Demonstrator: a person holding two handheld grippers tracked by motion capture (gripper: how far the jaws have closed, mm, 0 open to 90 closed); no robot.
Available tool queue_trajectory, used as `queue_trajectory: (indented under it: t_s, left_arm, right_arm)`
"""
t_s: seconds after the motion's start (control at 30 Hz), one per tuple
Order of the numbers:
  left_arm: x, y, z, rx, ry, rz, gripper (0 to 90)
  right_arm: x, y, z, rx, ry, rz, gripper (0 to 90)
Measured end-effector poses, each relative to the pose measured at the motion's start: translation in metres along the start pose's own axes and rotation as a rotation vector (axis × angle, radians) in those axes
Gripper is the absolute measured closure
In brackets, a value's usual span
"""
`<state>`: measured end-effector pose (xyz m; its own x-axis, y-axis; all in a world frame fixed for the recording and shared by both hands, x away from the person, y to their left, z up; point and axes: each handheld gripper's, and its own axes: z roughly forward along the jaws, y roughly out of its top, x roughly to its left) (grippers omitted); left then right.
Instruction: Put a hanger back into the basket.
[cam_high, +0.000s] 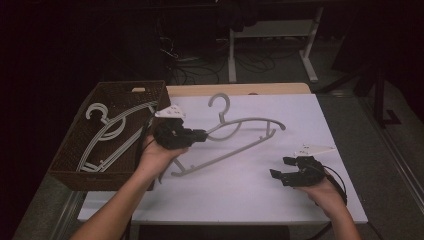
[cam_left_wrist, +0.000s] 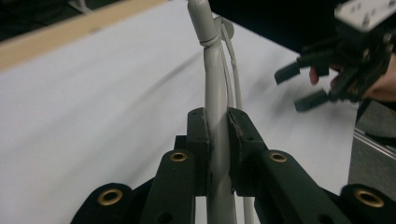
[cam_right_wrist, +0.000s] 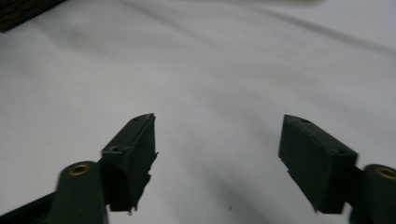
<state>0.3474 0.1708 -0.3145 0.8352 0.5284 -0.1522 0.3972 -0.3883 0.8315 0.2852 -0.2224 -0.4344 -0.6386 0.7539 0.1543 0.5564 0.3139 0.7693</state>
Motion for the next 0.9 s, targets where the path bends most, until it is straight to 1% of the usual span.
queue_trajectory:
  t_s: [0.17, 0.3, 0.37, 0.47, 0.5, 0.53, 0.57, 0.67, 0.7, 0.77, 0.9]
  left_arm:
    - [0.011, 0.022, -0.035, -0.035, 0.041, 0.011, 80.7]
    - [0.021, 0.033, -0.061, -0.059, 0.068, 0.019, 80.7]
    - [0.028, 0.038, -0.078, -0.076, 0.097, 0.028, 80.7]
    - [0.041, 0.040, -0.102, -0.105, 0.142, 0.025, 80.7]
    - [0.046, 0.040, -0.110, -0.114, 0.156, 0.015, 80.7]
    - [0.046, 0.040, -0.110, -0.114, 0.156, 0.015, 80.7]
    - [0.056, 0.038, -0.126, -0.122, 0.185, 0.011, 80.7]
    - [0.072, 0.031, -0.150, -0.129, 0.247, -0.008, 80.7]
    - [0.077, 0.028, -0.157, -0.127, 0.267, -0.010, 80.7]
    - [0.088, 0.020, -0.171, -0.126, 0.301, -0.030, 80.7]
    - [0.108, 0.000, -0.193, -0.123, 0.344, -0.066, 80.7]
  right_arm:
    - [0.002, -0.001, 0.004, -0.017, 0.005, -0.011, 14.1]
    - [0.003, -0.002, 0.006, -0.021, -0.009, -0.014, 12.8]
    - [0.004, -0.003, 0.007, -0.019, -0.005, -0.018, 12.6]
    - [0.005, -0.003, 0.009, -0.015, -0.005, -0.020, 12.6]
    - [0.005, -0.004, 0.009, -0.016, -0.008, -0.022, 12.6]
    - [0.005, -0.004, 0.009, -0.017, -0.013, -0.022, 12.6]
    - [0.004, -0.004, 0.009, -0.019, -0.015, -0.024, 12.4]
    - [0.003, -0.004, 0.009, -0.020, -0.017, -0.024, 10.4]
    - [0.003, -0.004, 0.009, -0.020, -0.017, -0.024, 10.0]
    - [0.003, -0.004, 0.009, -0.017, -0.018, -0.021, 9.6]
    - [0.001, -0.004, 0.009, -0.022, -0.022, -0.020, 9.6]
